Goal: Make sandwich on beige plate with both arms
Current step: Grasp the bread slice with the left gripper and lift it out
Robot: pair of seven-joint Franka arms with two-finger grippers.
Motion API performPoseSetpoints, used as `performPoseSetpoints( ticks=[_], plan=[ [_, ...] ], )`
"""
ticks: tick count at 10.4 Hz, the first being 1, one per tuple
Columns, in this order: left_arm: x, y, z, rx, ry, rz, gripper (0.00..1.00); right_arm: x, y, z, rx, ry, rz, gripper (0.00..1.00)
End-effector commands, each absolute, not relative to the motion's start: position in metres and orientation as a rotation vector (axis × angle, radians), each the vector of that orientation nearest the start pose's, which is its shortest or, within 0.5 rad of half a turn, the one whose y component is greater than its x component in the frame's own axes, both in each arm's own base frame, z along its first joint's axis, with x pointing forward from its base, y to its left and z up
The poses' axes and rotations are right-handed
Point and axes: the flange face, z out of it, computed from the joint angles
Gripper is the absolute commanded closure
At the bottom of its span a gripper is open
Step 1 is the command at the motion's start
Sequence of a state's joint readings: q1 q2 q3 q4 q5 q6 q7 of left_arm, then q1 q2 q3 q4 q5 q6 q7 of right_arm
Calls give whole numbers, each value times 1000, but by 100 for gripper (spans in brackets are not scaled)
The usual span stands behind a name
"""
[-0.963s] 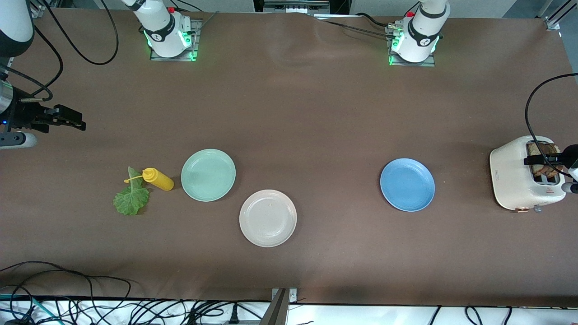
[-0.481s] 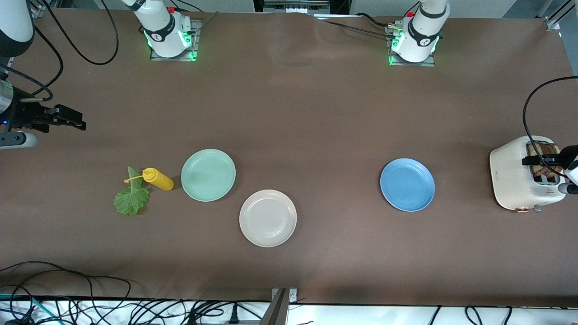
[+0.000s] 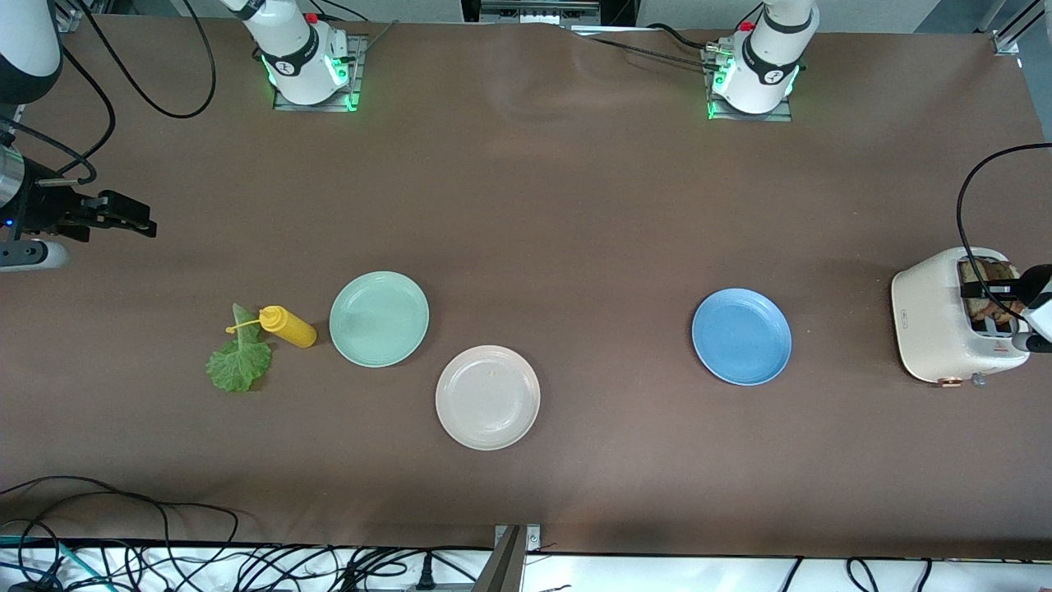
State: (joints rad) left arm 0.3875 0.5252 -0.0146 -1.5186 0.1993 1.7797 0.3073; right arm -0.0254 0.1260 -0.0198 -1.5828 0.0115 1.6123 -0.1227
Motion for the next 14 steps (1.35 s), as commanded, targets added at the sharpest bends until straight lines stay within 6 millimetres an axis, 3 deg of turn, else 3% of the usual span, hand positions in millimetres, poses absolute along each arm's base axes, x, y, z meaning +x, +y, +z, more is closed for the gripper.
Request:
performPoseSetpoints(
  ticks=[1, 2, 5, 9, 11, 14],
  plan=[
    [615, 262, 338, -2998, 39, 495, 95, 591, -27, 555, -3110, -122, 155, 0],
    [615, 262, 336, -2999, 42, 498, 100, 591, -27, 554, -3110, -120, 157, 0],
    [616, 264, 349, -3000, 88, 473, 100, 591, -27, 553, -3110, -120, 159, 0],
    [616, 269, 433, -3003, 146, 412, 100, 591, -27, 553, -3110, -120, 160, 0],
    [614, 263, 460, -3002, 145, 371, 100, 591, -28, 553, -3110, -120, 159, 0],
    [615, 243, 485, -3049, 142, 287, 100, 591, -27, 553, -3110, -120, 160, 0]
  ],
)
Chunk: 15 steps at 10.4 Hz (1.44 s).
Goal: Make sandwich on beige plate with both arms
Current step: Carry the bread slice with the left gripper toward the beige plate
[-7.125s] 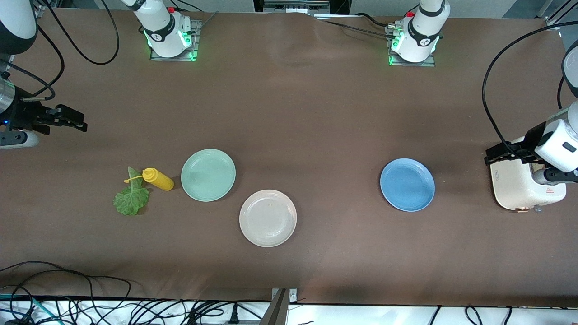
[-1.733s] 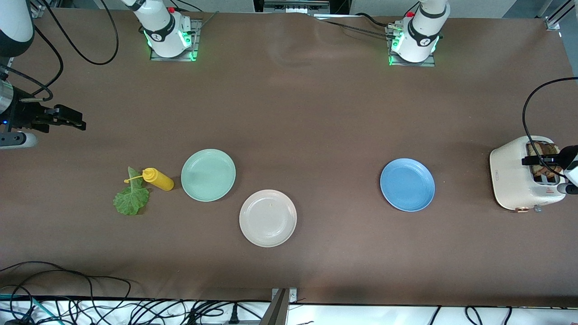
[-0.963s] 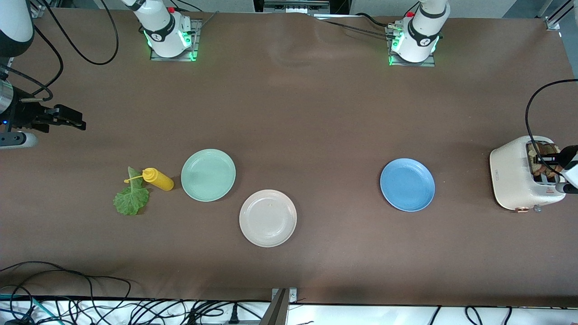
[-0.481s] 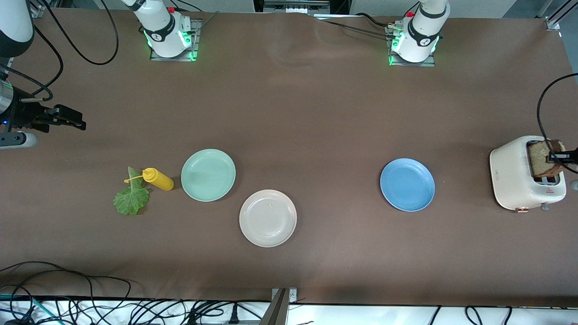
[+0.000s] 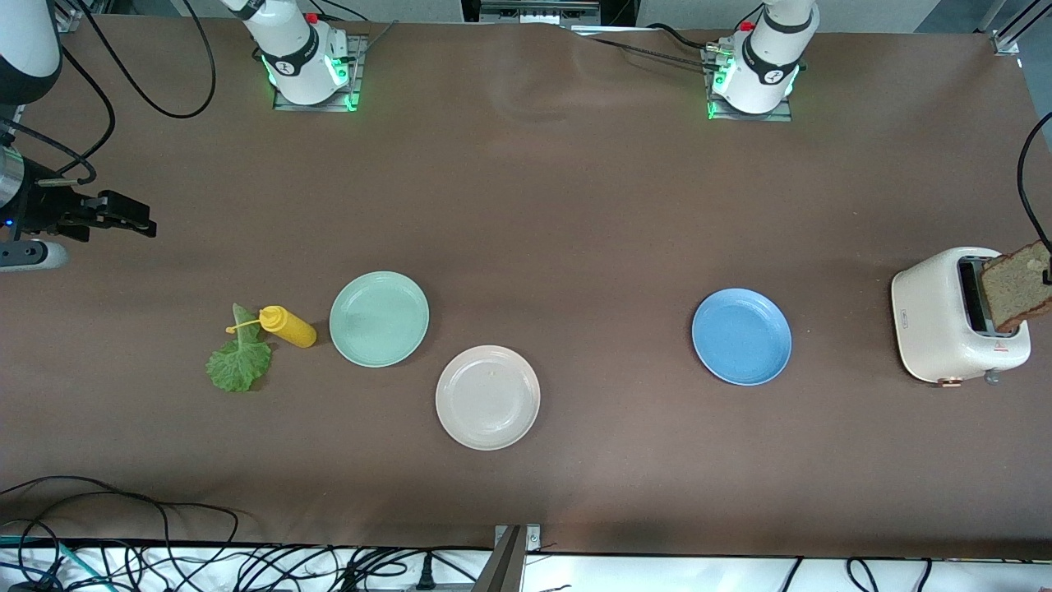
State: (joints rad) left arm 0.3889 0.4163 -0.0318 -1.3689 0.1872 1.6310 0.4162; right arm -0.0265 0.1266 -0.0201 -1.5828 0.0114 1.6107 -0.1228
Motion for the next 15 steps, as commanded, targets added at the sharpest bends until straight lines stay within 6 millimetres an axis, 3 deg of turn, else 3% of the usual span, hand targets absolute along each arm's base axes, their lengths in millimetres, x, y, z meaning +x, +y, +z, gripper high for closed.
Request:
performPoseSetpoints(
  ticks=[1, 2, 5, 8, 11, 15],
  plan=[
    [618, 233, 487, -3130, 104, 238, 100, 591, -27, 553, -3110, -120, 160, 0],
    [620, 222, 495, -3187, -37, 196, 100, 591, -27, 553, -3110, -120, 160, 0],
    [647, 120, 496, -3250, -359, 202, 100, 591, -28, 553, -3110, -120, 159, 0],
    [669, 14, 455, -3321, -584, 381, 100, 591, -27, 553, -3110, -120, 162, 0],
    [688, -85, 429, -3433, -782, 419, 100, 591, -27, 553, -3110, -120, 160, 0],
    [713, -185, 395, -3590, -1224, 358, 100, 591, -27, 553, -3110, -120, 160, 0]
  ],
)
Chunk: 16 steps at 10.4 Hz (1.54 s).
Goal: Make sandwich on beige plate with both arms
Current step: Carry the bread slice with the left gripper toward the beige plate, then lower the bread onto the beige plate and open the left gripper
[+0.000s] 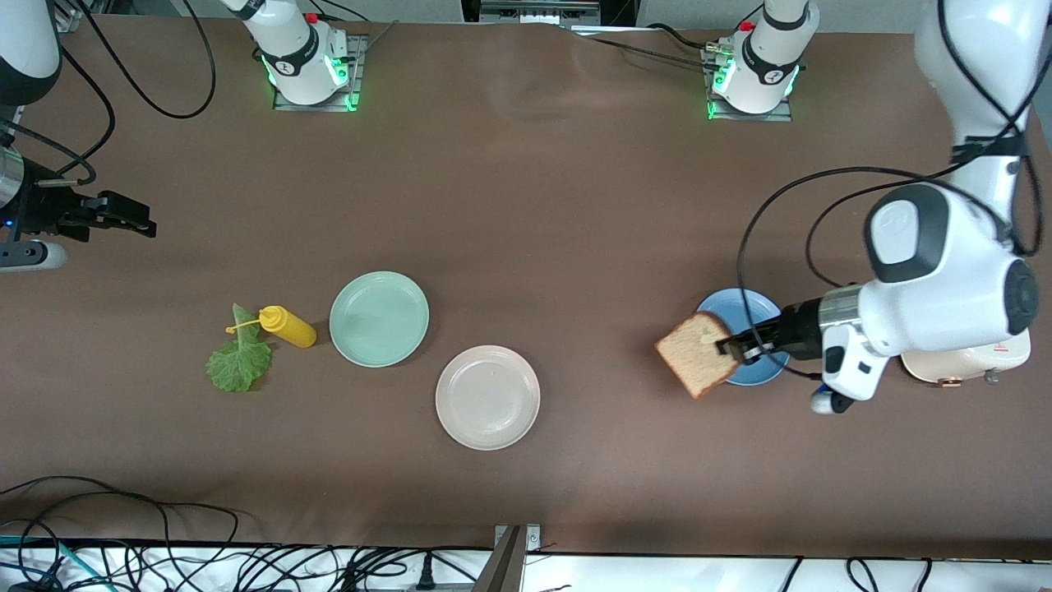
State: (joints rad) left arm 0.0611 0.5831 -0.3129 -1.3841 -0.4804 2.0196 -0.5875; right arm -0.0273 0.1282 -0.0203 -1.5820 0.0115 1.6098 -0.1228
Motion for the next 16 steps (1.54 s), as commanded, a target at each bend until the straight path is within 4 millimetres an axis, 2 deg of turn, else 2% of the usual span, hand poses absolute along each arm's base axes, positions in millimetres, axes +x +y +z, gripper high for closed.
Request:
performPoseSetpoints(
  ticks=[1, 3, 5, 7, 9, 11, 13, 16],
  plan=[
    [713, -218, 385, 2298, 791, -196, 100, 591, -27, 553, -3110, -120, 160, 0],
    [715, -272, 361, 2199, 818, -103, 100, 591, -28, 553, -3110, -117, 162, 0],
    [706, -332, 335, 2167, 817, -15, 100, 591, -27, 553, -3110, -120, 162, 0],
    [697, -371, 321, 2153, 797, 33, 100, 591, -27, 553, -3110, -120, 160, 0],
    [692, -394, 309, 2157, 774, 25, 100, 591, -27, 553, -3110, -120, 162, 0],
    [684, -408, 288, 2182, 755, 1, 100, 591, -28, 553, -3109, -120, 162, 0],
    [685, -418, 273, 2186, 741, -2, 100, 591, -27, 553, -3110, -120, 160, 0],
    [683, -418, 256, 2202, 746, -16, 100, 591, -28, 553, -3110, -117, 162, 0]
  ],
)
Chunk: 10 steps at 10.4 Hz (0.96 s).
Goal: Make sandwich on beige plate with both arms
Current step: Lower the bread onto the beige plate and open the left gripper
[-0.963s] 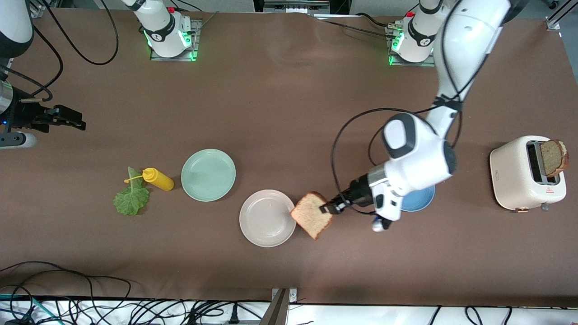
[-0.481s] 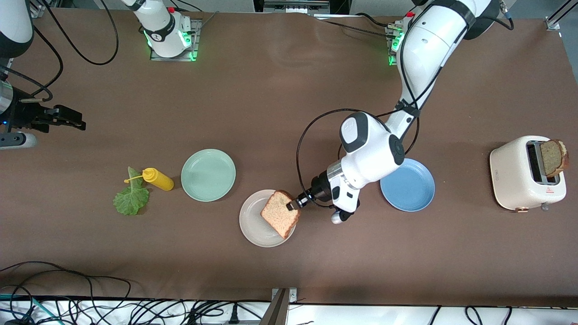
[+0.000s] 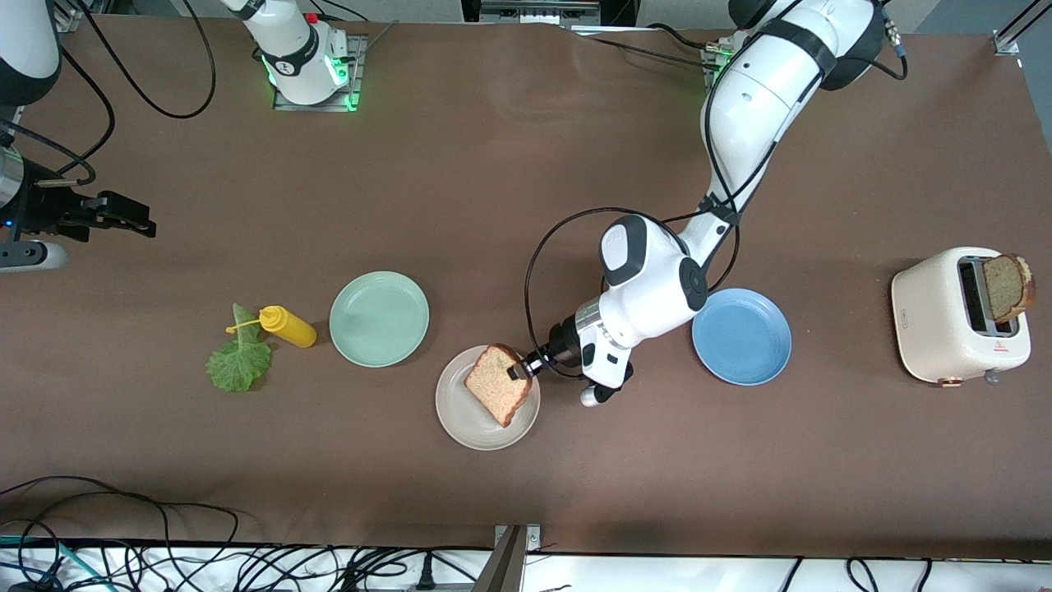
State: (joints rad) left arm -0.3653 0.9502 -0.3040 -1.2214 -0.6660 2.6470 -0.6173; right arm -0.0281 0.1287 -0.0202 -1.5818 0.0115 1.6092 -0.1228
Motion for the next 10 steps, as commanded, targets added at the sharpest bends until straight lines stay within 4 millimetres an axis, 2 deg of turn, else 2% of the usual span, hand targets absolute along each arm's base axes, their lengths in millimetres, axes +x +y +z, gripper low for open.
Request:
performPoseSetpoints(
  ticks=[1, 5, 7, 10],
  plan=[
    [680, -422, 249, 2214, 735, -22, 100, 591, -28, 553, -3110, -120, 159, 0],
    [674, -424, 221, 2261, 735, -29, 100, 591, -28, 553, -3109, -120, 162, 0],
    [670, -427, 217, 2271, 732, -35, 97, 591, -28, 553, -3109, -120, 162, 0],
    [671, -426, 218, 2270, 736, -35, 43, 591, -28, 553, -3110, -117, 162, 0]
  ],
)
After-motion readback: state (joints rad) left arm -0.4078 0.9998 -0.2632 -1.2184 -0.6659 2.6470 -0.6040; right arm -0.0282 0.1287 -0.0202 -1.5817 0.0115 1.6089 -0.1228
